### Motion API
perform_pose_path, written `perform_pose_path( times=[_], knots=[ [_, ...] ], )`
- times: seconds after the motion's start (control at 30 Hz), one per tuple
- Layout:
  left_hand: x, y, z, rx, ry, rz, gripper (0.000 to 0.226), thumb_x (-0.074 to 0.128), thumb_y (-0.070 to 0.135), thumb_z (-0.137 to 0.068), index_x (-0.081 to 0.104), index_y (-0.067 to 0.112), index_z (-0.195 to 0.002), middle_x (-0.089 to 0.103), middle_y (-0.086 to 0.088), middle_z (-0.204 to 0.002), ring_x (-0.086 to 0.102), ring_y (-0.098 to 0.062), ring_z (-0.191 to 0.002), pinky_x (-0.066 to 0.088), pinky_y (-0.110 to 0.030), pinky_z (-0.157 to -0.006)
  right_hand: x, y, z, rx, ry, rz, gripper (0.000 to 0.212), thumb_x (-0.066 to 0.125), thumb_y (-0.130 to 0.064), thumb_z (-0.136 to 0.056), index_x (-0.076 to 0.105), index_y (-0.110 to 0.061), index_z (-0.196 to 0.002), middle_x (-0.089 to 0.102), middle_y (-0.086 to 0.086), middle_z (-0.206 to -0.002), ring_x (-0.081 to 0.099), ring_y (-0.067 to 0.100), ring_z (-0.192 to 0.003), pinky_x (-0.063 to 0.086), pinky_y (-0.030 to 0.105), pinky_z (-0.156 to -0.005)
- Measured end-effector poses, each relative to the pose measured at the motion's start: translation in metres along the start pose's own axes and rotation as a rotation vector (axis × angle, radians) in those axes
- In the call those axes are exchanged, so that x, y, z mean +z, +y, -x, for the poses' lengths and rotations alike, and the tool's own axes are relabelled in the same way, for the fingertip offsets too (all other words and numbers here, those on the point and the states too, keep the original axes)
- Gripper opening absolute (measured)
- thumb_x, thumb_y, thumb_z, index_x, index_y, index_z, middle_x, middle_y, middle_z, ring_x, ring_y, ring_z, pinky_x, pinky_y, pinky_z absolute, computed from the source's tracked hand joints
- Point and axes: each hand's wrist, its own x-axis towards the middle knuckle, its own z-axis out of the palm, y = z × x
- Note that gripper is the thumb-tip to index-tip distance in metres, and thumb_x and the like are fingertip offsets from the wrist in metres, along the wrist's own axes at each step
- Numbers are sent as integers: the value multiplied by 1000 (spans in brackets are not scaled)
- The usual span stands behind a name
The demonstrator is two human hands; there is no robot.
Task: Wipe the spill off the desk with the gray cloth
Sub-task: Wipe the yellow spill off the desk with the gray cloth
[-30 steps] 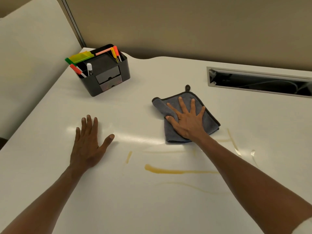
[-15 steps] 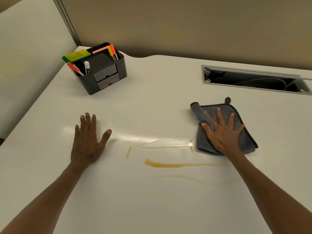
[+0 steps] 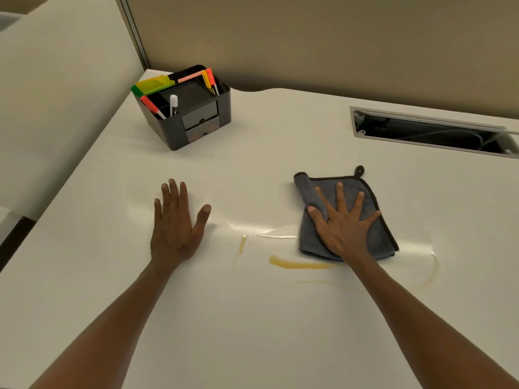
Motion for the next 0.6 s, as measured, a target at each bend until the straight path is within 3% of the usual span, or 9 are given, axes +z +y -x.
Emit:
perform_pose_path(
  times=[0.17, 0.27, 0.43, 0.6],
  knots=[
    [-16, 2, -7, -94, -47, 374, 76, 23, 56, -98, -4, 14, -155, -10, -2, -164, -16, -15, -150, -9, -32, -121, 9, -69, -7, -157, -51, -36, 68, 1, -85, -82, -8, -63, -145, -12, -10, -167, -22, 40, -149, -20, 76, -103],
    [-34, 2, -11, -211, -56, 575, 65, 21, 49, -101, -3, 19, -155, -7, 1, -165, -14, -13, -150, -6, -35, -121, 17, -112, -4, -267, -115, -34, 70, 0, -85, -80, -7, -62, -146, -15, -10, -166, -26, 40, -148, -25, 75, -100],
    [-43, -3, 17, -215, 25, 527, 61, 20, 45, -103, 0, 19, -155, -5, 1, -165, -12, -12, -150, -7, -33, -120, 31, -170, 22, -420, -135, -16, 73, 1, -86, -79, -2, -60, -148, -16, -8, -166, -28, 43, -146, -28, 76, -98],
    [-31, -13, 54, -127, 0, 392, 69, 20, 52, -100, -2, 16, -155, -7, 0, -164, -15, -10, -149, -12, -30, -118, 42, -176, 61, -520, -46, 48, 79, 12, -88, -80, 2, -55, -151, -9, -3, -168, -20, 47, -147, -21, 77, -102]
  ],
)
